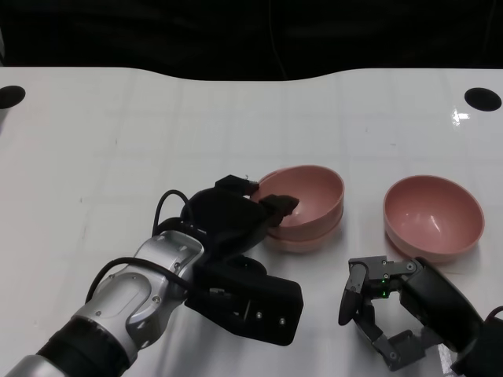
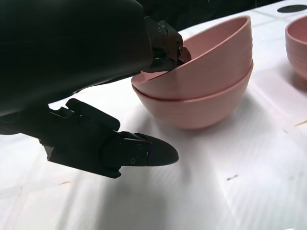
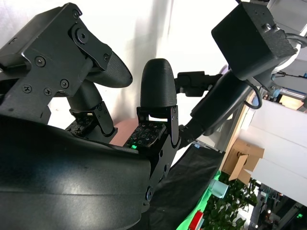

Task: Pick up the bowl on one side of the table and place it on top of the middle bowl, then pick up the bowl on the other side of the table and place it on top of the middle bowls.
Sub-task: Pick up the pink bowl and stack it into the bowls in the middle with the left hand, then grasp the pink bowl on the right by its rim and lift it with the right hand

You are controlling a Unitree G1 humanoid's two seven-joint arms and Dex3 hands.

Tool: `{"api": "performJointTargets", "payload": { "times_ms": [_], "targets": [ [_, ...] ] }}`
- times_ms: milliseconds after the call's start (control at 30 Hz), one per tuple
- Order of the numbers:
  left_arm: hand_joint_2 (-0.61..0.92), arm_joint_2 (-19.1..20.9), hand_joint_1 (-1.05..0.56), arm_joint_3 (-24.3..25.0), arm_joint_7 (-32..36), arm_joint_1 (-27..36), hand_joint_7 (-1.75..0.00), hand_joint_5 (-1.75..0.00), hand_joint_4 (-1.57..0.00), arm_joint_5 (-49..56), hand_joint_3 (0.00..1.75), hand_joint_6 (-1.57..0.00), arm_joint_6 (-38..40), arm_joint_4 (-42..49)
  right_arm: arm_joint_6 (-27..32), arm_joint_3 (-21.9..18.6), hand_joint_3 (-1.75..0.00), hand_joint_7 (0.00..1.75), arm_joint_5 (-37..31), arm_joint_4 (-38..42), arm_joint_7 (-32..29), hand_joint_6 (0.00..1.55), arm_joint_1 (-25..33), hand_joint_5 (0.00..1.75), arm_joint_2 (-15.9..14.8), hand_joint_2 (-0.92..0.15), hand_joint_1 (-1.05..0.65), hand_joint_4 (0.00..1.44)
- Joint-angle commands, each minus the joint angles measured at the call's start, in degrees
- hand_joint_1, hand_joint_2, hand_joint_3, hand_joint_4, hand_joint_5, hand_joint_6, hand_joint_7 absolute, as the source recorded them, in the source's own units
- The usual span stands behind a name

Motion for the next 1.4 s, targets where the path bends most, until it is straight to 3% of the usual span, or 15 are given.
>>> {"api": "performJointTargets", "payload": {
  "times_ms": [33, 400, 833, 900, 1233, 1367, 1400],
  "targets": [
    [0.92, 1.0, -0.46, 0.1, -1.3, -0.1, -0.01, -0.25, 0.0, -0.6, 0.3, -0.14, -1.0, 1.0, -0.3, -0.2, -1.41, 1.3, 0.1, -0.6, 0.0, 0.81, -0.1, 1.74, -1.2, -0.3, -0.12, 0.84],
    [0.92, 0.7, -0.4, 2.2, 5.6, 0.8, 0.0, -0.22, 0.0, -1.4, 0.23, -0.14, -3.3, 1.7, -1.6, -0.4, -1.38, 1.31, 0.2, 0.4, -0.1, 0.81, -0.5, 1.75, -1.0, -0.33, -0.14, 0.85],
    [0.92, 6.1, -0.38, 9.6, 13.9, 7.0, -0.02, -0.33, -0.04, -7.5, 0.26, -0.16, -15.3, -2.6, -0.5, -0.5, -1.44, 1.31, -0.9, -0.9, -2.3, 0.82, -0.1, 1.74, -1.1, -0.3, -0.13, 0.85],
    [0.92, 7.1, -0.33, 11.4, 16.1, 8.6, -0.07, -0.42, -0.17, -9.4, 0.24, -0.26, -19.1, -2.8, -0.5, -0.5, -1.45, 1.32, -1.3, -0.9, -2.7, 0.82, -0.1, 1.74, -1.2, -0.3, -0.12, 0.85],
    [0.92, 10.7, -0.24, 19.0, 24.5, 17.9, -0.16, -0.61, -0.41, -13.3, 0.26, -0.53, -32.3, -4.3, 0.2, -0.8, -1.45, 1.34, -1.8, -1.6, -4.2, 0.82, -0.1, 1.75, -1.4, -0.29, -0.13, 0.85],
    [0.85, 9.9, -0.16, 22.6, 28.8, 22.9, -0.17, -0.74, -0.68, -15.7, 0.28, -0.86, -36.9, -4.9, -0.5, -0.9, -1.46, 1.34, -2.1, -1.6, -5.0, 0.82, -0.1, 1.75, -1.6, -0.28, -0.13, 0.85],
    [0.74, 9.5, -0.14, 23.4, 29.3, 24.1, -0.13, -0.85, -0.73, -16.6, 0.49, -0.97, -37.6, -5.1, -0.6, -0.9, -1.47, 1.34, -2.1, -1.7, -5.1, 0.82, 0.0, 1.75, -1.7, -0.28, -0.13, 0.86]
  ]
}}
